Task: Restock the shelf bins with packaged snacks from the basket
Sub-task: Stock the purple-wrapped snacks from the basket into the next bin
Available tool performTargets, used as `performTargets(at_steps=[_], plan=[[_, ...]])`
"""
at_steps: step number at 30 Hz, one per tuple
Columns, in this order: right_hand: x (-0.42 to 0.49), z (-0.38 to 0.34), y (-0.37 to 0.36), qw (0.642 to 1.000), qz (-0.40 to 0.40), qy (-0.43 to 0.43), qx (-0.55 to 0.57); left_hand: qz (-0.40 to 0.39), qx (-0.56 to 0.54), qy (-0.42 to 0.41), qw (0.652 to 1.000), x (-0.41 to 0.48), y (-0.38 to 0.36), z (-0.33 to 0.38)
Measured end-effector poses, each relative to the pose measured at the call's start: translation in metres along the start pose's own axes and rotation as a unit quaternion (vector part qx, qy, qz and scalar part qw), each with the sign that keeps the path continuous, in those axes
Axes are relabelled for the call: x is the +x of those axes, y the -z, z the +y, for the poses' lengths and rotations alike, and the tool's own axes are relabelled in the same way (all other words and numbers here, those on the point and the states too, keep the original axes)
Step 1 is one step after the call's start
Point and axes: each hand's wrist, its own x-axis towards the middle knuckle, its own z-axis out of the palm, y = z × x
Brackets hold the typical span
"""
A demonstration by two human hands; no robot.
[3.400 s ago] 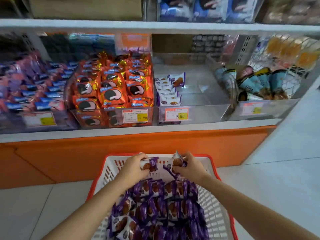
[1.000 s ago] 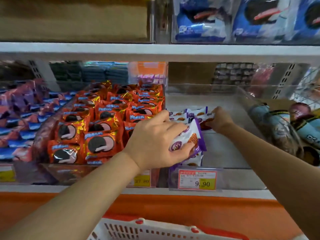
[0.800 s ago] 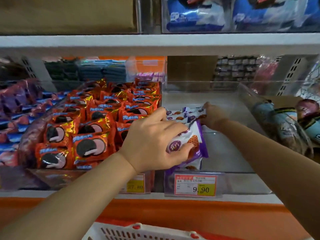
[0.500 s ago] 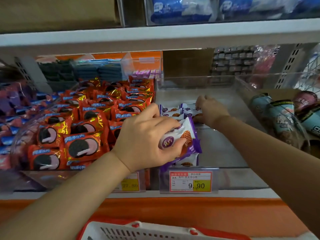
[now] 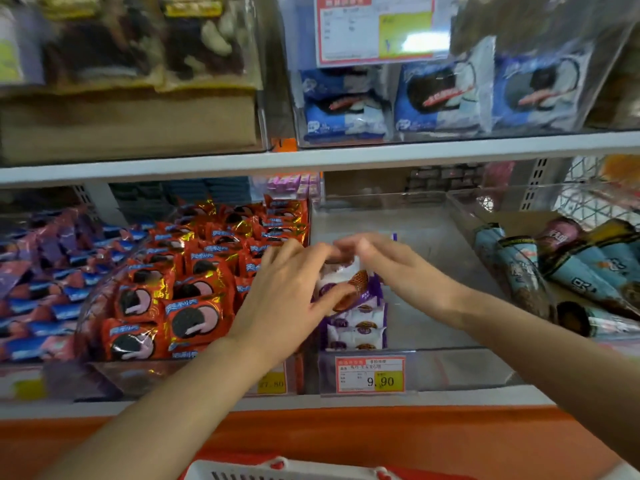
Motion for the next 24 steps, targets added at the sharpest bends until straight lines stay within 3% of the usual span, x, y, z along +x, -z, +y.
performTargets(at_steps=[5,9,12,15,17,21,24], plan=[[-0.008,0.009,0.019,0.988,-0.009,0.008,-0.152,-0.07,0.023,-0.04,0.996,-0.004,-0.005,0.006],[-0.003,0.044,0.045,0.975,0.15,-0.063,-0.148,-0.108,0.053,-0.038,0.992,-0.019,-0.012,-0.006],[0.007,0.075,0.053,0.924,0.26,-0.169,-0.223,-0.123,0.103,-0.083,0.984,-0.027,-0.016,-0.014],[0.023,0.088,0.055,0.896,0.171,-0.262,-0.314,-0.13,0.112,-0.084,0.982,-0.027,-0.017,-0.014],[0.035,0.091,0.053,0.888,0.107,-0.278,-0.35,-0.129,0.107,-0.081,0.983,-0.027,-0.017,-0.013],[0.056,0.1,0.051,0.89,0.088,-0.243,-0.376,-0.126,0.105,-0.09,0.982,-0.028,-0.017,-0.014],[0.063,0.107,0.053,0.864,0.086,-0.206,-0.452,-0.123,0.107,-0.093,0.982,-0.028,-0.017,-0.012]])
